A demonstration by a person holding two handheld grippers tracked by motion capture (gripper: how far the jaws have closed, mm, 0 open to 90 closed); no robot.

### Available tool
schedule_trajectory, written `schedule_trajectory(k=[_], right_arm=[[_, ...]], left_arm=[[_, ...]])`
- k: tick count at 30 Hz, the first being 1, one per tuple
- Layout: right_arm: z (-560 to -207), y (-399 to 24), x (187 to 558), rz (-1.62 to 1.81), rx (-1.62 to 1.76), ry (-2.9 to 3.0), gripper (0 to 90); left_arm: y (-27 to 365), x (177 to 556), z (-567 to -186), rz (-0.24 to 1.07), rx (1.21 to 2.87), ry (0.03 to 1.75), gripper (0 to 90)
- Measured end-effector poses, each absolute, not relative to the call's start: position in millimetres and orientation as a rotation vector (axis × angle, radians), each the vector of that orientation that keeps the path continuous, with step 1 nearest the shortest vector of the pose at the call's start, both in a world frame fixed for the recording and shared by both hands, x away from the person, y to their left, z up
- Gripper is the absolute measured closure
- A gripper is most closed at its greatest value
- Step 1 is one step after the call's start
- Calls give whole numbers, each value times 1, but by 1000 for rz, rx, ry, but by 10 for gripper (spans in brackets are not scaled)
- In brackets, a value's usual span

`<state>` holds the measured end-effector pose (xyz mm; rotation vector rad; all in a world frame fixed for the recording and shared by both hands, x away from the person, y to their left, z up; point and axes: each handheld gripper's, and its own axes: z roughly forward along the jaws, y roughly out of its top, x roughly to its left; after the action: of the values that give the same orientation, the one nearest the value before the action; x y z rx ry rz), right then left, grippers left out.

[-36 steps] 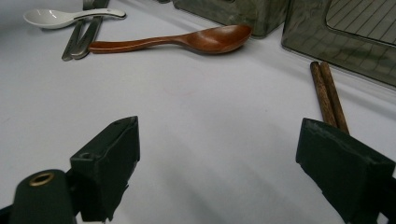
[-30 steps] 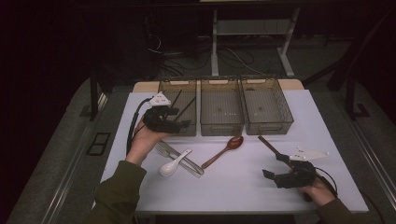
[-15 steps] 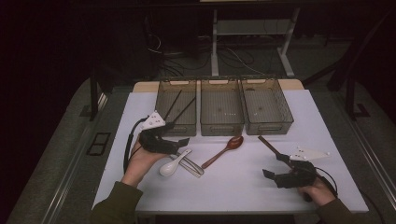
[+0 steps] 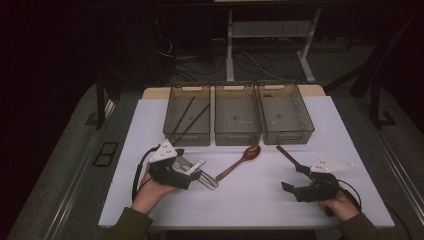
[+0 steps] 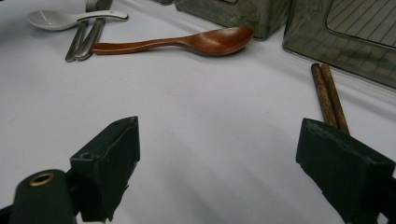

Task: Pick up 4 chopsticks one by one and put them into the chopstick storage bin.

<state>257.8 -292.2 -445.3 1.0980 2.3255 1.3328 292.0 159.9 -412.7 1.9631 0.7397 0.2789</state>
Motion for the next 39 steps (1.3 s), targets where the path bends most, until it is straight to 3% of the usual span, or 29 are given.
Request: schedule_trajectory(k=[28,39], right_arm=[[-425,-323,275,1205,1158,2336,143],[-429,-345,286,1124,1222,2349,329]], left_arm=[[164,278,-430,260,2002,712,0],[163,279,-432,239,2003,704,0]])
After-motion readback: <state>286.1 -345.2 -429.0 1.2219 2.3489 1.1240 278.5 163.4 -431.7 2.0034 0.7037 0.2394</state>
